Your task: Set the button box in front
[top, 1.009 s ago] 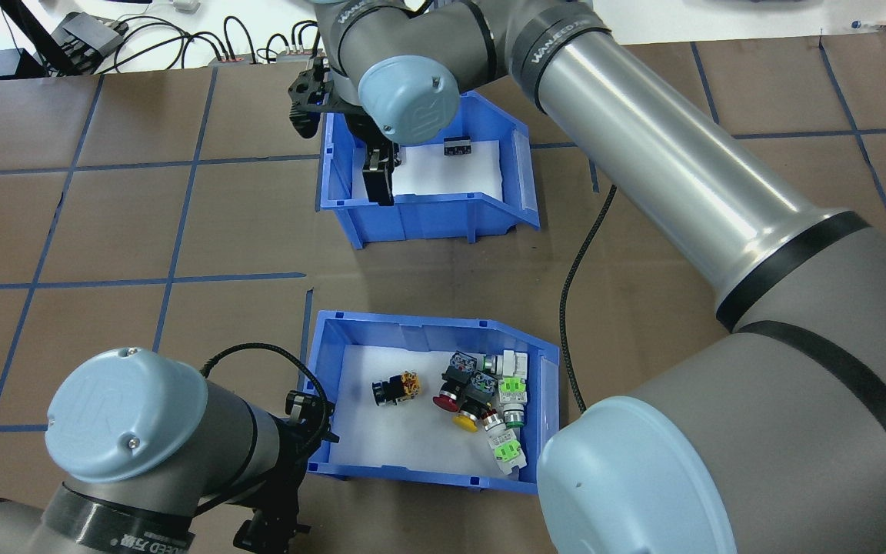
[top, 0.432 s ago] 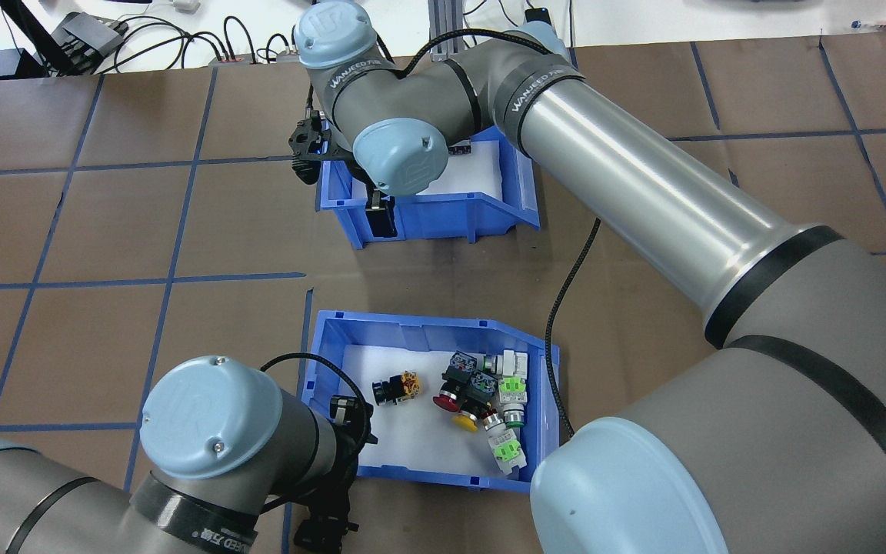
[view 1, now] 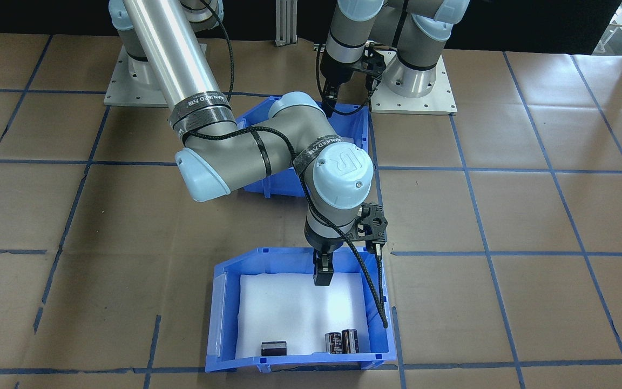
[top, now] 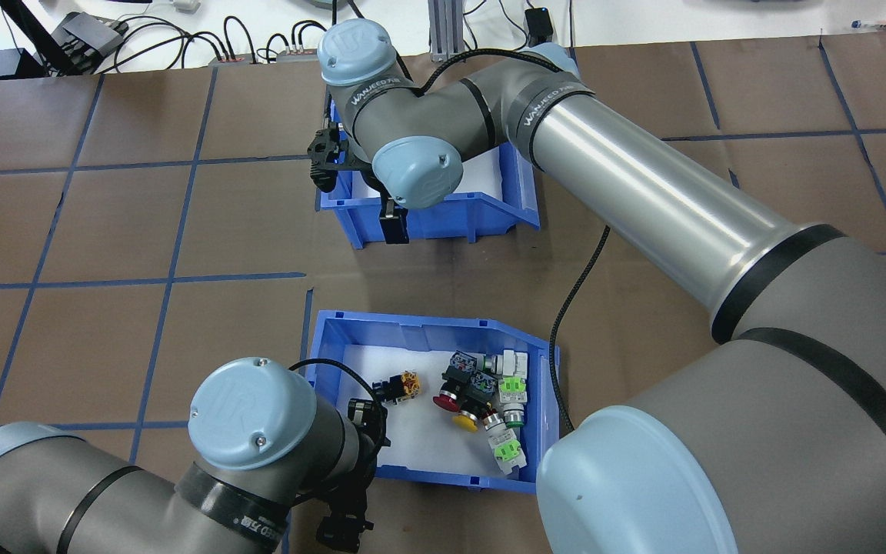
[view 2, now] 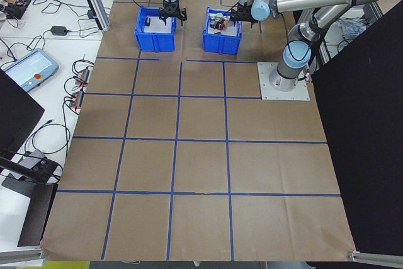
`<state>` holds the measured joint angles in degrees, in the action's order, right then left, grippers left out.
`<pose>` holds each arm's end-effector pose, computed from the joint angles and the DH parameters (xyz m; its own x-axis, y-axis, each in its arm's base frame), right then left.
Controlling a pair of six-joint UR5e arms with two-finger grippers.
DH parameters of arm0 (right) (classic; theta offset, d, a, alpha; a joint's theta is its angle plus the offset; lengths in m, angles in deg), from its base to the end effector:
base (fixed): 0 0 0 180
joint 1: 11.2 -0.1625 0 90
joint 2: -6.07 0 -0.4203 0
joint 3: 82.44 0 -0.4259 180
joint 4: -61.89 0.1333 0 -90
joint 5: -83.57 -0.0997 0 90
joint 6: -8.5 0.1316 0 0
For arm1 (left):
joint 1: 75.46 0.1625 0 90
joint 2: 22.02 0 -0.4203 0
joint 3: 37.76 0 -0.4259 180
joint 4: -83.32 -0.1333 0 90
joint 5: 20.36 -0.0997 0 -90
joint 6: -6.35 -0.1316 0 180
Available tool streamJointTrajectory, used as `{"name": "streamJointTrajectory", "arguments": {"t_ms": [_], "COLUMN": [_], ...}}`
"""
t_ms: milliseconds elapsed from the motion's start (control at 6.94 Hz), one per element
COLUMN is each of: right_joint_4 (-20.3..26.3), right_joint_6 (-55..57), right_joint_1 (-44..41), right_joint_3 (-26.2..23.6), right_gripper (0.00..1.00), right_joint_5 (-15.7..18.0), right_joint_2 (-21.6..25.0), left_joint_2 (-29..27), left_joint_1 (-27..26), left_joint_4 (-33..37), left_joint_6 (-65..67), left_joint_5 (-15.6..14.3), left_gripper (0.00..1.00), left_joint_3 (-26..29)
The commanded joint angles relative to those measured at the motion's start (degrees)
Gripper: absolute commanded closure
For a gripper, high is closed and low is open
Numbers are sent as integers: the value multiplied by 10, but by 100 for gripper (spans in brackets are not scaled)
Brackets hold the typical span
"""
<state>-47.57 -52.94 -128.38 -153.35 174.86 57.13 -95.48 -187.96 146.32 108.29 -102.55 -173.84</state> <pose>0.4647 -0.6197 0.2126 -0.0240 -0.9997 0.0048 -0.9994 0.0241 0.0230 -0.2716 -0.2606 0.2208 -0.1842 -0.9803 -0.0714 -0.9769 0.1745 0.1236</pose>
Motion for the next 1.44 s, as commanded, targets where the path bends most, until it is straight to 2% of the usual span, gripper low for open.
{"name": "streamJointTrajectory", "arguments": {"t_ms": [0, 144, 288, 432, 577, 865, 1009, 1297], "right_joint_4": [-29, -28, -28, -27, -27, -20, 2, 55], "right_joint_6": [-3, -3, -6, -8, -11, -36, -66, -140], "right_joint_1": [-2, -2, -1, 4, 7, 47, 72, 149], "right_joint_3": [-9, -5, -5, -2, -4, -13, -14, -15], "right_gripper": [42, 70, 88, 96, 98, 98, 98, 98], "right_joint_5": [2, 2, 18, 24, 24, 20, 21, 23], "right_joint_2": [1, 2, 4, 7, 22, 59, 79, 123], "left_joint_2": [-36, -55, -69, -88, -105, -81, -60, -5], "left_joint_1": [-2, -4, -13, -25, -38, -41, -42, -36], "left_joint_4": [-51, -60, -80, -109, -117, -126, -127, -112], "left_joint_6": [4, 14, 17, 39, 37, 19, 22, 9], "left_joint_5": [-2, -1, -1, 0, 0, 3, 21, 26], "left_gripper": [1, 4, 4, 10, 24, 77, 99, 100], "left_joint_3": [-8, -8, -8, -8, -10, -16, -17, -16]}}
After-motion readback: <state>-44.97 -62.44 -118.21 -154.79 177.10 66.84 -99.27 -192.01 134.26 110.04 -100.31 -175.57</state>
